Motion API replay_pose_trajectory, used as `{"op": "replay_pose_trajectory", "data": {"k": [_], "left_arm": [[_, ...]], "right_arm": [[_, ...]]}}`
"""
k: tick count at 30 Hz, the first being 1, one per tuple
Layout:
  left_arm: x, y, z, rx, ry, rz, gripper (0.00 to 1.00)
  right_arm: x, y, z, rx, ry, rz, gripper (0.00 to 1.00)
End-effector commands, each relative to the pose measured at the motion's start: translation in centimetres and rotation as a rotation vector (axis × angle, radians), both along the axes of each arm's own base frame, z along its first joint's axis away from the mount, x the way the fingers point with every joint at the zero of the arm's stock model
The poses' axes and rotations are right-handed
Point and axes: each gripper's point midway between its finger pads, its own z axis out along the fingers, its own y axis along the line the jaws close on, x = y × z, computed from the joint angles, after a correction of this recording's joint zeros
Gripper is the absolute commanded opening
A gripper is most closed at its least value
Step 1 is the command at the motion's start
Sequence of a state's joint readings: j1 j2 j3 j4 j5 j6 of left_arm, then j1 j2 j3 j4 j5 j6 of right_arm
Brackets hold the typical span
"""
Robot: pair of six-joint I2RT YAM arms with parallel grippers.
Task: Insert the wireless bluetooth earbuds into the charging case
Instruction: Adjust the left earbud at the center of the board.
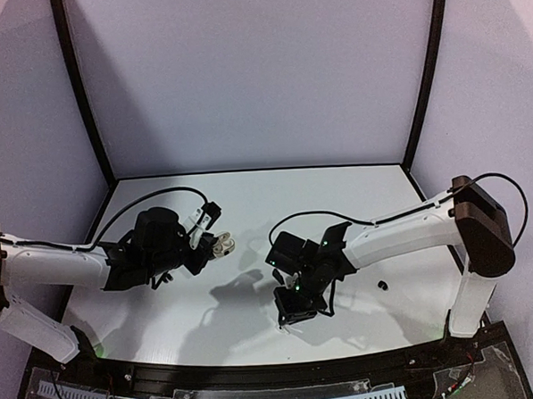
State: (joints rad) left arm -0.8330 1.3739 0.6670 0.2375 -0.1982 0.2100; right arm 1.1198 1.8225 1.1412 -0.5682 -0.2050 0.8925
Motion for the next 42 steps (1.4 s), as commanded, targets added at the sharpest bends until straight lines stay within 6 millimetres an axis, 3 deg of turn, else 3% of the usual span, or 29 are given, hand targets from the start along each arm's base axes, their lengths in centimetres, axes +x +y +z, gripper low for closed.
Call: {"op": "replay_pose_trajectory", "data": {"k": [1, 4, 7, 12, 21, 31, 42], "left_arm": [[0.2, 0.0, 1.5, -0.017, -0.019, -0.002, 0.01], [0.2, -0.1, 1.5, -0.022, -0.016, -0.003, 0.01], [0.2, -0.2, 1.5, -0.023, -0.014, -0.006, 0.01], [0.2, -0.1, 1.5, -0.019, -0.013, -0.009, 0.01], [0.2, -0.1, 1.5, -0.021, -0.007, -0.008, 0.01], [0.3, 0.0, 1.3, -0.018, -0.003, -0.004, 0.01], [0.3, 0.0, 1.2, -0.02, 0.0, -0.008, 0.01]], "right_arm": [[0.2, 1.4, 2.1, 0.052, -0.067, 0.059, 0.23], [0.1, 2.0, 3.0, 0.047, -0.12, 0.101, 0.3], [-0.5, 2.3, 2.4, 0.024, -0.133, 0.152, 0.32], [-0.6, 1.4, 0.5, -0.099, -0.124, 0.204, 0.3], [0.7, 1.5, 0.9, -0.166, -0.187, 0.237, 0.26], [-0.4, 1.0, 0.3, -0.179, -0.161, 0.287, 0.26], [-0.8, 1.9, -0.6, -0.192, -0.156, 0.331, 0.22]]}}
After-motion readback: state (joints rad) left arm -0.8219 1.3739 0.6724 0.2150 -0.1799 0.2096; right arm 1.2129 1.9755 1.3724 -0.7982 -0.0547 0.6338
